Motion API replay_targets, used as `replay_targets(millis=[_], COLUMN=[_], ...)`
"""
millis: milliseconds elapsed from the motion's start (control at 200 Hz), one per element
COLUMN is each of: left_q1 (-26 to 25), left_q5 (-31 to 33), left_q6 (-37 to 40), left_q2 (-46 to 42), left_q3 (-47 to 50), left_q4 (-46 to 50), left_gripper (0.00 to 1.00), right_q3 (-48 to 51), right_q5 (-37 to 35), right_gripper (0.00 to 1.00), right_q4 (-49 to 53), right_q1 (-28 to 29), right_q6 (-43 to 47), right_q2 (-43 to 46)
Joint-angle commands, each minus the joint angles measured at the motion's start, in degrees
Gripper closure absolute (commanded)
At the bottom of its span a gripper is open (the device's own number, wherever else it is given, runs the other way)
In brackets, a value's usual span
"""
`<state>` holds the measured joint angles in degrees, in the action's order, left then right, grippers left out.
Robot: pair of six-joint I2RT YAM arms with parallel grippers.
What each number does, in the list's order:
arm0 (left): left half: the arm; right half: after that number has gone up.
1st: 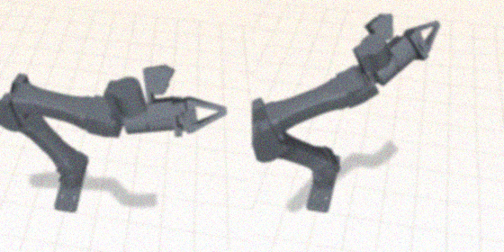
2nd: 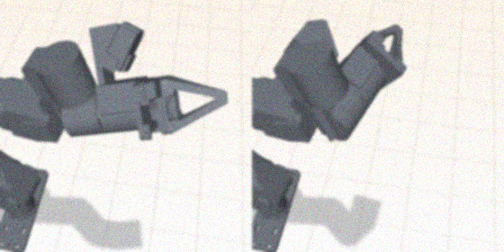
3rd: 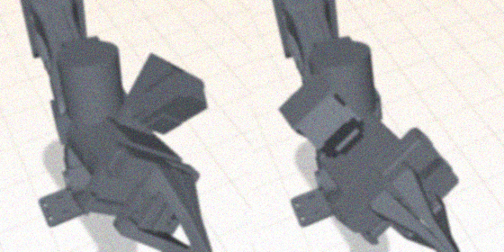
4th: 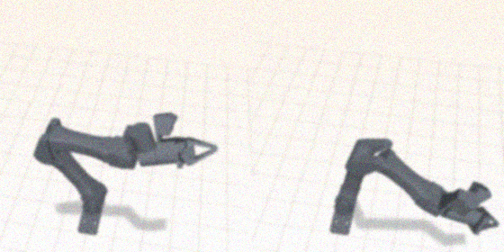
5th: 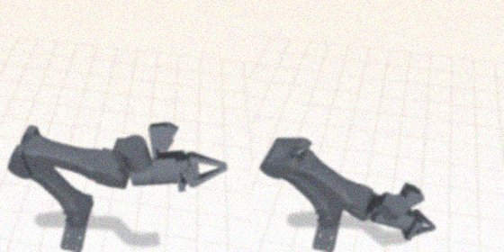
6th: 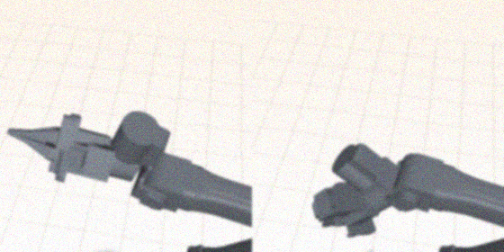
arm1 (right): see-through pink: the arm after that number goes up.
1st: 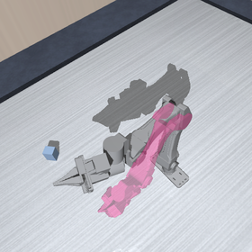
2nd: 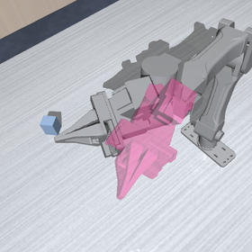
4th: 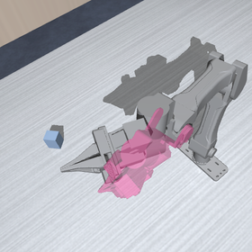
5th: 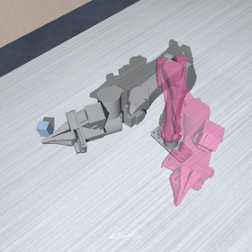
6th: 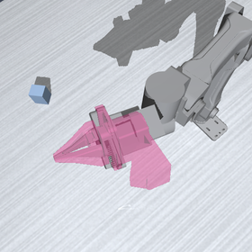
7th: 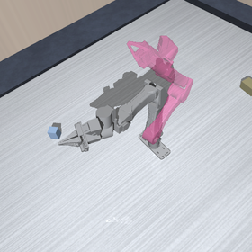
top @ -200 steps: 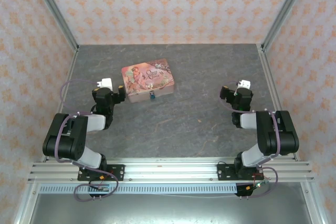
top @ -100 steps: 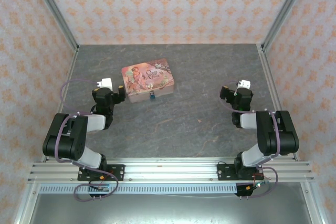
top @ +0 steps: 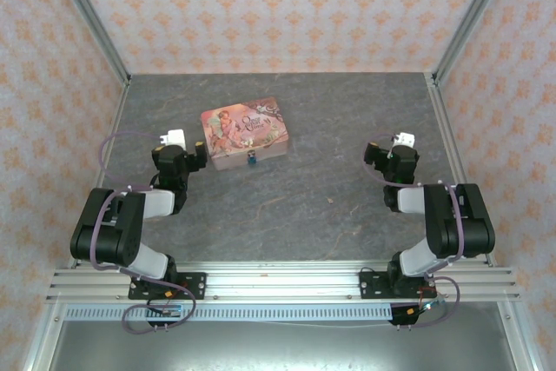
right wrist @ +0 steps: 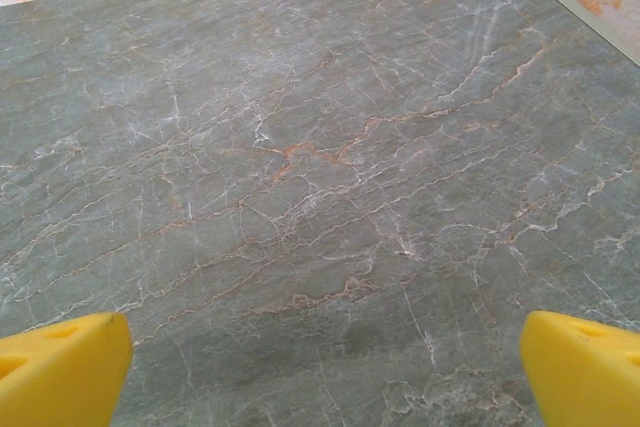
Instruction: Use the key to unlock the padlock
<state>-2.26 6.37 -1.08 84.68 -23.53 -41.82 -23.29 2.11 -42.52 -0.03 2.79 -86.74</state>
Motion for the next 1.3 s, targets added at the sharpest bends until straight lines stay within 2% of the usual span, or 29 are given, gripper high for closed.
replay_targets(millis=[0, 95, 195, 280, 425, 550, 671, 876, 1001, 1296], left_q1=[-0.3, -0.3, -0.3, -0.4, -2.1, -6.7, -12.4, -20.4, -22.4, -22.9], left_q5=[5.0, 5.0, 1.6, -3.5, -11.6, -16.6, -17.1, -15.3, -14.5, -13.2], left_q6=[-0.9, -2.8, -8.3, -14.1, -22.6, -31.5, -38.6, -40.3, -40.3, -40.2], left_q2=[-7.1, -14.6, -20.7, -23.8, -27.4, -29.3, -29.3, -25.3, -23.7, -23.2], left_q3=[-0.3, -3.1, -7.8, -11.2, -14.2, -13.0, -11.2, -14.4, -15.3, -15.9], left_q4=[4.2, 15.1, 27.2, 35.6, 43.7, 42.0, 35.4, 33.6, 32.3, 34.2], left_gripper=[0.00, 0.00, 0.00, 0.00, 0.00, 0.00, 0.00, 0.00, 0.00, 0.00], right_q3=[-2.5, -5.9, -10.2, -12.1, -14.4, -16.7, -18.8, -21.8, -23.3, -26.0], right_q5=[-2.9, -0.3, 5.2, 11.3, 15.4, 18.7, 19.7, 20.3, 20.3, 18.7], right_gripper=[0.01, 0.00, 0.04, 0.11, 0.18, 0.23, 0.24, 0.31, 0.38, 0.58], right_q4=[6.7, 17.5, 30.8, 39.4, 54.4, 65.7, 74.0, 79.5, 79.1, 78.2], right_q1=[0.2, 0.2, 0.3, 1.3, 6.8, 11.8, 16.2, 21.2, 23.3, 26.5], right_q6=[-1.4, -2.1, -5.3, -8.8, -12.9, -17.0, -19.4, -20.8, -22.4, -24.3], right_q2=[6.3, 11.3, 15.1, 17.9, 22.3, 23.2, 21.5, 14.1, 8.7, 0.5])
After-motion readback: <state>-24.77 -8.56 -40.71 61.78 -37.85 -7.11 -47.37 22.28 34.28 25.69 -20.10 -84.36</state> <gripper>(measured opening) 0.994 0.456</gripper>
